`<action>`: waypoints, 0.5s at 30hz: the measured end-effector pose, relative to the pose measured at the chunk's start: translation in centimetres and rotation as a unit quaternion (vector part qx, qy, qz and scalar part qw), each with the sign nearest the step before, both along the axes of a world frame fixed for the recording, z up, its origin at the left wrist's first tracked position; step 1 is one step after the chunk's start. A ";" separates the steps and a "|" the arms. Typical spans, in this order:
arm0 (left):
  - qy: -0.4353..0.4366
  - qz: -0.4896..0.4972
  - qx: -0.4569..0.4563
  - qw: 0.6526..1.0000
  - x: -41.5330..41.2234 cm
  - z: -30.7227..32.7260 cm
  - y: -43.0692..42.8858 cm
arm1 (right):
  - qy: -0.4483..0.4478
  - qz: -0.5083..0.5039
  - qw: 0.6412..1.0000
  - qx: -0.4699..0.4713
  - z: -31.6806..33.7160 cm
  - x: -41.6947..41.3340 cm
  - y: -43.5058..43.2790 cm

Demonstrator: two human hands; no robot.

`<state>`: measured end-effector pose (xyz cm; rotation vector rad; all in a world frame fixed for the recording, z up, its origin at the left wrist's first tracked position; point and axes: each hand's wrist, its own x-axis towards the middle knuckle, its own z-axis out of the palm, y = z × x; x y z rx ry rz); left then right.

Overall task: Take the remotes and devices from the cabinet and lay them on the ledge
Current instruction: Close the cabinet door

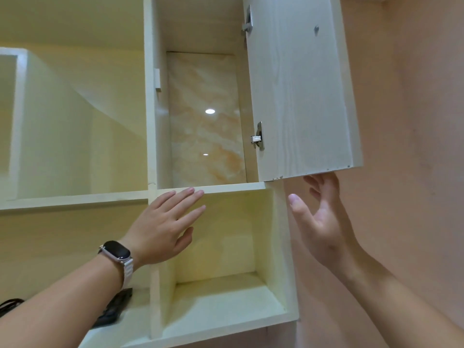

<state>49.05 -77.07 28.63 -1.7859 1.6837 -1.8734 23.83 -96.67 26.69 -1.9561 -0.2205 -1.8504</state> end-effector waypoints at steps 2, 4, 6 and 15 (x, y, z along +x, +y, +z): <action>0.003 -0.017 -0.002 1.000 0.1 0.0 -0.1 | -0.009 -0.005 1.000 -0.010 0.0 0.7 0.0; 0.005 -0.028 -0.004 1.000 0.1 0.0 -0.1 | -0.019 -0.001 1.000 -0.012 -0.1 1.4 0.3; 0.008 -0.037 -0.005 0.999 0.2 0.0 -0.1 | -0.032 0.006 0.999 -0.016 0.0 2.3 0.6; 0.018 -0.076 -0.015 0.997 0.8 -0.1 -0.2 | 0.042 -0.134 0.979 -0.145 1.2 7.6 1.7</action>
